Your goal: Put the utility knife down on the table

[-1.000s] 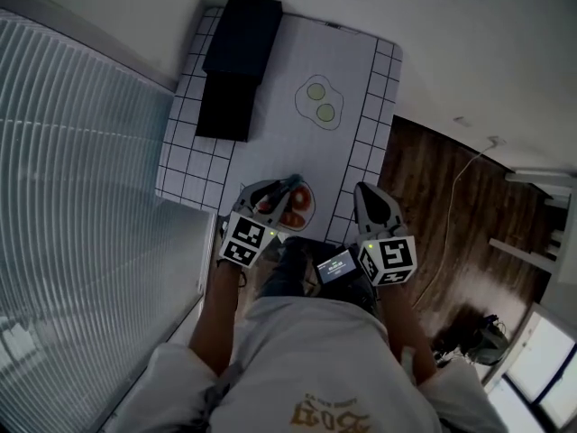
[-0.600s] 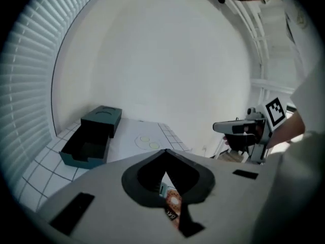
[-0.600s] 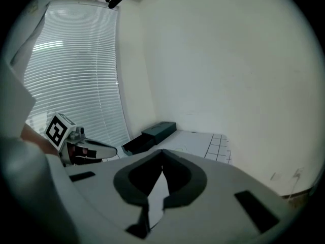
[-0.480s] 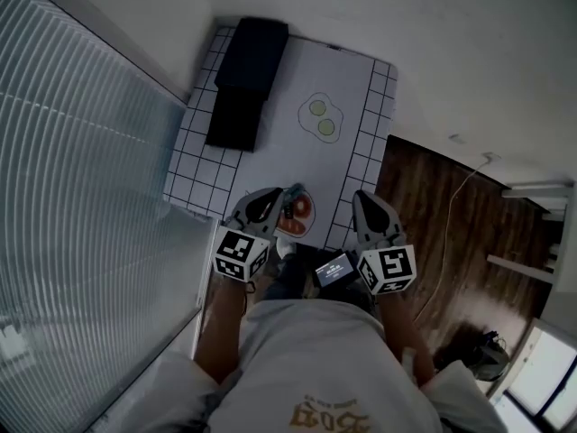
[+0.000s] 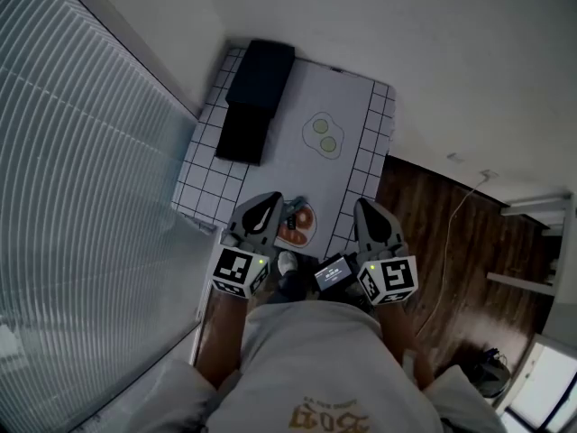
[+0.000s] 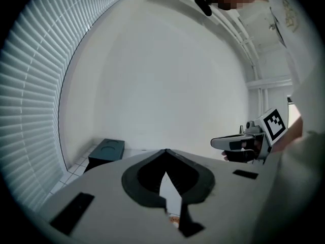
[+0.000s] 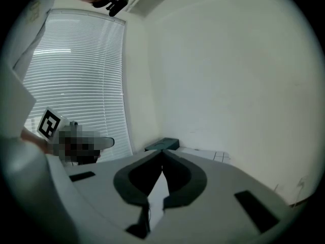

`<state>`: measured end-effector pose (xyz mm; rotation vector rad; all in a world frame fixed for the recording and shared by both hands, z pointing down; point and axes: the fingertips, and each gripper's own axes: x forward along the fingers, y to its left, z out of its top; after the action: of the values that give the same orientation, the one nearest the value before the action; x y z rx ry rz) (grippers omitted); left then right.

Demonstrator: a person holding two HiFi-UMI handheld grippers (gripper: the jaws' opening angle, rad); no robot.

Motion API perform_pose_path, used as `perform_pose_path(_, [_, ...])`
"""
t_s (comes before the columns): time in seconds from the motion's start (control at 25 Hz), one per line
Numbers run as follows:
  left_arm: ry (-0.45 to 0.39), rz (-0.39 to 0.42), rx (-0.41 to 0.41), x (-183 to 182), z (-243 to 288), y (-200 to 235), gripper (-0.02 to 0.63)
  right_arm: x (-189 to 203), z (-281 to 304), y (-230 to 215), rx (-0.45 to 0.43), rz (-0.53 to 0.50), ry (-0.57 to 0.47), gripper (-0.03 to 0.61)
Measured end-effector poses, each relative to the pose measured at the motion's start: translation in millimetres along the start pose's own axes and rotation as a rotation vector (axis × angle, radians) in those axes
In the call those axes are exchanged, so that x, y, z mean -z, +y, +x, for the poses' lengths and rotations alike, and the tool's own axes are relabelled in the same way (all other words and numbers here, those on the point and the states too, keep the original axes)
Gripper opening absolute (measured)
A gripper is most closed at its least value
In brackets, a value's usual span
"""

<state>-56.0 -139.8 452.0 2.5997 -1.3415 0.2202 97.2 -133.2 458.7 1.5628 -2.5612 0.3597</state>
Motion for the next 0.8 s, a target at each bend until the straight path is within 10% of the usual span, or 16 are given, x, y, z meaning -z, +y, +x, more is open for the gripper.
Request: perform_pose_path(0.8, [-0.125, 0.086, -0.074, -49, -18, 4, 0.008, -40, -1, 11, -0.009, -0.082, -0.066, 0.006])
